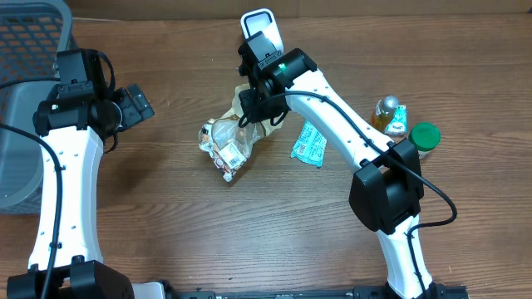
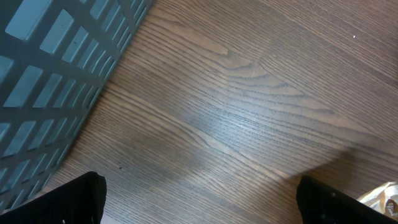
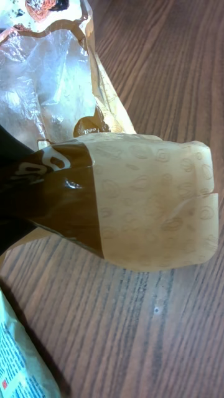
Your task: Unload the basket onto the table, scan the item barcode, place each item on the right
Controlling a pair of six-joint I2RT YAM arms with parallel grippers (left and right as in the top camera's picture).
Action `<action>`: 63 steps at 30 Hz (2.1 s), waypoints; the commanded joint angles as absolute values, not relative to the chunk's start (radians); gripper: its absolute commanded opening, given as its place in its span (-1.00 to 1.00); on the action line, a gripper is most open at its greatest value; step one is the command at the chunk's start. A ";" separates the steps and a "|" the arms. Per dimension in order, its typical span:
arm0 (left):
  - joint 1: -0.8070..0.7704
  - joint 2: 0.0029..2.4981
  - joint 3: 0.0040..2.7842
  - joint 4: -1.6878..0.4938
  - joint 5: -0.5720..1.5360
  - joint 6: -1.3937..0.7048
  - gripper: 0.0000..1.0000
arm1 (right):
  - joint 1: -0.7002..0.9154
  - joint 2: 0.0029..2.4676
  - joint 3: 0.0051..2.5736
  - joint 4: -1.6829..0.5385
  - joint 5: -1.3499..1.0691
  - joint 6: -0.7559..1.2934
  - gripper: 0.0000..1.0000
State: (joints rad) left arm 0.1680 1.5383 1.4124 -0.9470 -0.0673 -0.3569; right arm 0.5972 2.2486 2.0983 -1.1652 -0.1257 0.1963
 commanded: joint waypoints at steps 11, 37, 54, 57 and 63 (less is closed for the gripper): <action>0.170 1.531 1.420 -0.945 -0.070 -0.344 0.99 | 0.623 2.215 2.064 -1.179 -0.133 0.323 -0.70; 0.170 1.531 1.420 -0.945 -0.070 -0.344 0.99 | 0.675 2.218 2.041 -1.195 -0.133 0.367 -0.63; 0.170 1.531 1.420 -0.945 -0.070 -0.344 0.99 | 0.674 2.218 2.041 -1.215 -0.132 0.367 -0.62; 0.170 1.531 1.420 -0.945 -0.070 -0.344 0.99 | 0.674 2.218 2.041 -1.215 -0.132 0.367 -0.61; 0.170 1.531 1.420 -0.945 -0.070 -0.344 0.99 | 0.674 2.218 2.041 -1.214 -0.132 0.367 -0.60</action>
